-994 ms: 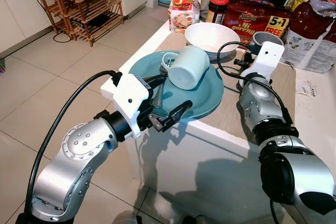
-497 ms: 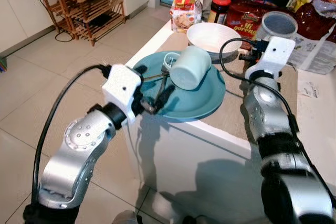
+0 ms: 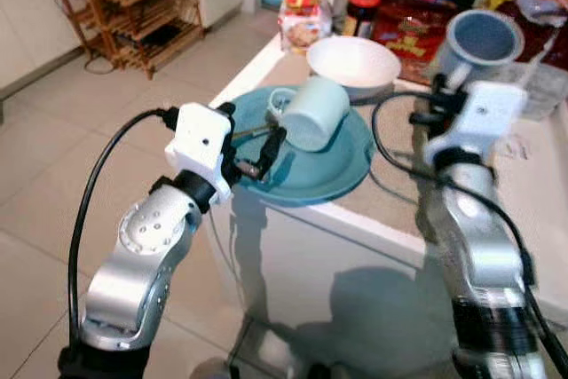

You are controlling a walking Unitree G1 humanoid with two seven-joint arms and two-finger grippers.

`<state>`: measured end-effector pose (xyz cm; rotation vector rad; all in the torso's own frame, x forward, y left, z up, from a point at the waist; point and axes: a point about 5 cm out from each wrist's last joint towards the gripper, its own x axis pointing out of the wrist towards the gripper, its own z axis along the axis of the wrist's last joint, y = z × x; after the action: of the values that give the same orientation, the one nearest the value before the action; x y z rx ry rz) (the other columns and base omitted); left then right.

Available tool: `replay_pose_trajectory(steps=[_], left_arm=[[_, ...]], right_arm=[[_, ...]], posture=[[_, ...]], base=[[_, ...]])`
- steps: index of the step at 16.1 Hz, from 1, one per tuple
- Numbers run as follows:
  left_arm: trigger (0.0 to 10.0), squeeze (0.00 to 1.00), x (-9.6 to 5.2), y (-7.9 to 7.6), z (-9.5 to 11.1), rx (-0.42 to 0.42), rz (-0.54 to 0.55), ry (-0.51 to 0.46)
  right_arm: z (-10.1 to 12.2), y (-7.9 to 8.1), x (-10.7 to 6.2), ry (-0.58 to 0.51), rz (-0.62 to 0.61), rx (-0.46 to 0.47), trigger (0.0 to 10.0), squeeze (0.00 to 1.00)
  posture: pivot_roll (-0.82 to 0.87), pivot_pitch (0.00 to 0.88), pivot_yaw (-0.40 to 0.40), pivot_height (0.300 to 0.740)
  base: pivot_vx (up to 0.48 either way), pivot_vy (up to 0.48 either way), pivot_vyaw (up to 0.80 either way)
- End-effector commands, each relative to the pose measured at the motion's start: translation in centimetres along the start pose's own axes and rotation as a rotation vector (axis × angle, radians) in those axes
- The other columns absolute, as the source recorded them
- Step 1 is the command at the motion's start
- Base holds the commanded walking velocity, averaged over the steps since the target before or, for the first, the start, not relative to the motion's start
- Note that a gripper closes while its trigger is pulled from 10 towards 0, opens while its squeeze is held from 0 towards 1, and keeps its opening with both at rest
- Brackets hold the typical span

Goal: Setting the table

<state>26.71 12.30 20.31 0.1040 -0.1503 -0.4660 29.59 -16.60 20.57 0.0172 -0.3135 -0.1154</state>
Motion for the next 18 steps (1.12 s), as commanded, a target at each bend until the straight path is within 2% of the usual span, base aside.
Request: replay_pose_trajectory(steps=[1,3,4,5,9,12,15,18], left_arm=[[10.0,0.00,-0.2,-0.1,0.4,0.007,0.001,-0.015],[10.0,0.00,-0.3,-0.3,0.3,-0.001,-0.002,-0.007],[10.0,0.00,-0.3,-0.6,0.1,-0.003,-0.008,-0.002],[10.0,0.00,-0.3,-0.8,-0.2,0.000,-0.018,0.010],[10.0,0.00,-0.1,-0.9,0.0,-0.002,-0.009,-0.004],[10.0,0.00,-0.3,-1.2,-0.3,0.009,-0.014,0.010],[10.0,0.00,-0.2,-0.9,-0.2,0.010,-0.006,0.012],[10.0,0.00,-0.1,-0.7,-0.5,0.022,-0.001,0.021]], right_arm=[[0.9,0.0,-0.8,-0.020,0.022,-0.014,0.0,0.00],[1.3,-0.2,-2.3,-0.019,0.017,-0.011,0.0,0.00],[1.8,-0.3,-3.1,-0.029,0.007,-0.005,2.9,0.00],[2.2,-0.2,-3.4,-0.041,0.008,-0.009,10.0,0.00],[3.7,0.2,-3.6,-0.091,0.042,-0.023,10.0,0.00],[2.9,0.3,-4.4,-0.045,0.053,-0.044,10.0,0.00],[3.1,0.5,-4.2,-0.044,0.059,-0.039,10.0,0.00],[3.0,0.5,-4.2,-0.032,0.056,-0.034,10.0,0.00]], posture=[[0.13,0.058,-0.026,0.740],[0.12,0.072,-0.023,0.740],[0.11,0.085,-0.019,0.740],[0.10,0.082,-0.018,0.740],[0.09,0.077,-0.028,0.740],[0.10,0.080,-0.037,0.740],[0.09,0.077,-0.031,0.740],[0.09,0.077,-0.034,0.740]], base=[[0.000,0.000,0.00],[0.000,0.000,0.00],[0.000,0.000,0.00],[0.000,0.000,0.00],[0.000,0.000,0.00],[0.000,0.000,0.00],[0.000,0.000,0.00],[-0.323,0.000,0.00]])
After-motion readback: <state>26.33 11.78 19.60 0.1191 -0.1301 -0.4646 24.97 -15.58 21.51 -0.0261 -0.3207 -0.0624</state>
